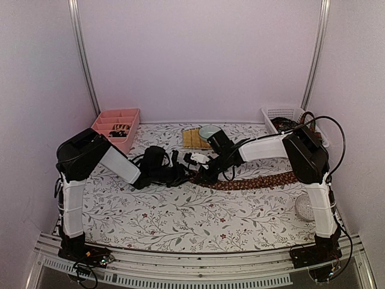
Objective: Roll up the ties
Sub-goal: Roll the tie at the center of the board.
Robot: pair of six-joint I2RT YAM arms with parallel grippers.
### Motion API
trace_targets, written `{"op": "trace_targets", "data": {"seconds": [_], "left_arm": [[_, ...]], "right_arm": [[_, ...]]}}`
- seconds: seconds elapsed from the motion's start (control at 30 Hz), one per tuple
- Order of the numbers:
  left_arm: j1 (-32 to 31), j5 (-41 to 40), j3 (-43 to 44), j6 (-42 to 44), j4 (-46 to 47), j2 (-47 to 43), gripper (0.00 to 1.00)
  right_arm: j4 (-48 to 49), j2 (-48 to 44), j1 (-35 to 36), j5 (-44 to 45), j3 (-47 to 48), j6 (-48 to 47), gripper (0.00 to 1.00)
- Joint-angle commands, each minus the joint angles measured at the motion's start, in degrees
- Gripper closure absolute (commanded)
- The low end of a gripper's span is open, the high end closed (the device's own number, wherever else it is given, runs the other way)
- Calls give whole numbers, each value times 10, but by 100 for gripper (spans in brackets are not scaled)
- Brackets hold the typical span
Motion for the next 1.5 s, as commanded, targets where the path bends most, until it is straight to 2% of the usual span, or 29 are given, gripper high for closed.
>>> {"op": "trace_targets", "data": {"seconds": [0.0,0.07,0.27,0.37,0.5,0.63,0.7,1.03,1.17,1.47], "left_arm": [[-5,16,-1,-16,26,13,70],[-5,13,0,-17,24,14,73],[-6,2,13,-8,0,12,95],[-5,-7,24,5,-25,4,100],[-5,-25,42,35,-76,-11,100],[-7,-57,68,85,-155,-28,100],[-8,-70,78,107,-189,-35,100],[-30,-178,144,205,-328,-54,100],[-45,-232,177,232,-374,-40,100],[-105,-407,295,306,-511,-5,100]], "right_arm": [[-61,-16,9,15,-35,21,73],[-59,-18,9,13,-38,23,73],[-53,-24,8,23,-45,27,73],[-52,-31,9,28,-49,27,68],[-69,-45,4,29,-51,25,44],[-100,-73,-19,2,-50,25,28],[-117,-85,-34,-15,-49,25,23],[-163,-125,-96,-46,-64,59,20],[-170,-121,-112,-15,-48,109,20],[-195,-104,-126,36,-30,216,20]]}}
